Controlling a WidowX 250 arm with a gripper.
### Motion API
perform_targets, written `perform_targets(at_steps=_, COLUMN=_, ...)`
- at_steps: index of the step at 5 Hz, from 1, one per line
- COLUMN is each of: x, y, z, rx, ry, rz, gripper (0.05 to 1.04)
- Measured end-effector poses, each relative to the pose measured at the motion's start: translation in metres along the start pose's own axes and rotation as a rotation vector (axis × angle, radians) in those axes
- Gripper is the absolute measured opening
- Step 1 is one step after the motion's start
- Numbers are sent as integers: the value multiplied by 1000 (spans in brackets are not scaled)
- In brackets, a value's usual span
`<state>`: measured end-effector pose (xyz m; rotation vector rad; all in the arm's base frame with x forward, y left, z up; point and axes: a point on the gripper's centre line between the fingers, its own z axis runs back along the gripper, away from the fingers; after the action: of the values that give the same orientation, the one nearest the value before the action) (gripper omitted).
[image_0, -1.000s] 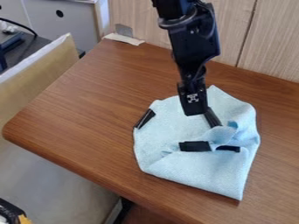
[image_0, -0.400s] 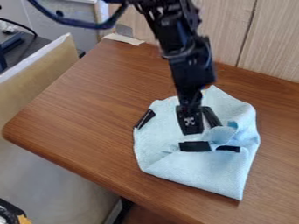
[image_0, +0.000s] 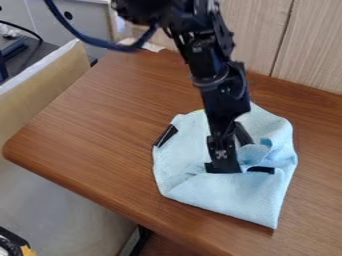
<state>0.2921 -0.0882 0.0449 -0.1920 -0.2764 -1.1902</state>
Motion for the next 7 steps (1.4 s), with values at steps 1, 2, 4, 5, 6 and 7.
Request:
perform_targets(at_steps=1, x=-4, y=-2, z=-11, rx=-18, ry=14, rz=-8, gripper=1001)
perform_targets(at_steps=2, x=-7, y=-2, z=-22, rx=-31, ry=22, rz=0, gripper=1001)
perform_targets(at_steps=4, x=-11, y=-2, z=-48, rx=10, ry=125, rz=0, gripper=1001)
perform_targets(at_steps=5, x=-11, y=2, z=-48, rx=29, ry=147, rz=18, gripper=1001)
perform_targets(at_steps=6, x=-17, y=15, z=-43, rx=43, ry=152, rz=74, gripper=1001)
perform_targets(at_steps=7, x=-33, y=45, z=-33, rx=76, ry=162, rz=171, gripper=1000)
